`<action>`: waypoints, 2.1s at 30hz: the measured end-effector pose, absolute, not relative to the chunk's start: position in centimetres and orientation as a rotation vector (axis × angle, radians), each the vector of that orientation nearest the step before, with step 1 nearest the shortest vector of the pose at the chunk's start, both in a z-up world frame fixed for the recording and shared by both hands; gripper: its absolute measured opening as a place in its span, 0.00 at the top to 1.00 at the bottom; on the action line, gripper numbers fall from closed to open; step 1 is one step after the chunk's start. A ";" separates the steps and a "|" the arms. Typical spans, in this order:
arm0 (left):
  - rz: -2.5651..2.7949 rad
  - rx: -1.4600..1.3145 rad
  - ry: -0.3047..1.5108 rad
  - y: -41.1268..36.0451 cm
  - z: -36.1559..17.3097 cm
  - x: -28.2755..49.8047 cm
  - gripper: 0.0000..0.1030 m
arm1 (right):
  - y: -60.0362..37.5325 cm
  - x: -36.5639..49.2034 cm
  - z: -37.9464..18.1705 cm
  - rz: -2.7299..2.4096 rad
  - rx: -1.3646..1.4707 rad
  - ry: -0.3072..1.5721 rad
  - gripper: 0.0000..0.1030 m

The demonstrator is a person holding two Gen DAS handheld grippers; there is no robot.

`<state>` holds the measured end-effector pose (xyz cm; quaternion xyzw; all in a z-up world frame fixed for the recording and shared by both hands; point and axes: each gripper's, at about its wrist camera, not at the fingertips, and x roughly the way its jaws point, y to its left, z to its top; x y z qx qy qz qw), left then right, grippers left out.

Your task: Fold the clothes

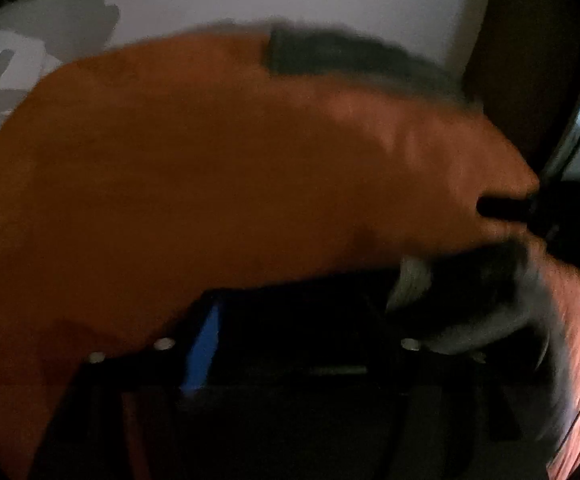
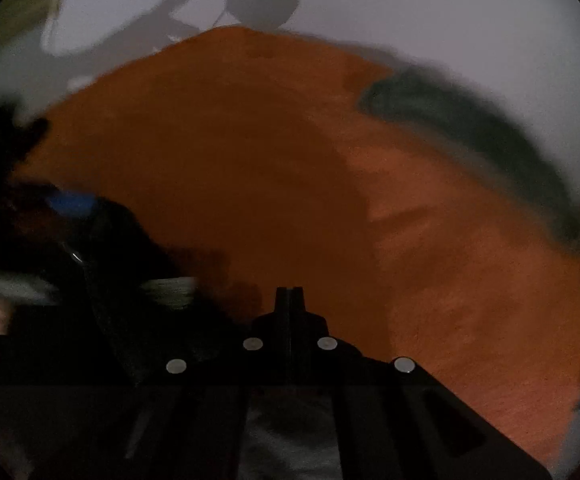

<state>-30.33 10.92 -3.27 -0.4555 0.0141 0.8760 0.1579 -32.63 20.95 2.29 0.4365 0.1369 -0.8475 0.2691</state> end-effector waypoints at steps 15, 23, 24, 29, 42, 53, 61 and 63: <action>2.535 -1.198 0.080 9.5 -3.7 -26.8 0.43 | 11.8 -29.7 -0.2 -1.807 1.149 0.679 0.57; 2.565 -1.188 0.059 8.4 -3.9 -26.0 0.42 | 11.7 -30.7 0.9 -1.805 1.106 0.586 0.63; 2.573 -1.185 0.066 8.6 -3.9 -26.0 0.42 | 11.4 -31.1 0.9 -1.816 1.088 0.593 0.65; 2.610 -1.181 0.058 8.4 -4.1 -25.3 0.41 | 8.7 -30.5 -0.5 -1.709 1.037 0.774 0.90; 2.711 -1.180 -0.071 7.6 -4.4 -23.4 0.41 | 7.7 -31.3 -1.6 -1.578 1.087 0.760 0.87; 2.748 -1.236 -0.159 7.7 -6.1 -20.6 0.38 | 8.3 -31.9 0.5 -1.721 0.971 0.710 1.00; 2.736 -1.240 -0.174 6.8 -6.5 -20.0 0.32 | 11.2 -35.2 1.3 -1.635 1.164 0.574 0.98; 2.731 -1.246 -0.202 6.5 -6.6 -20.1 0.30 | 10.6 -34.7 0.1 -1.535 1.212 0.646 0.97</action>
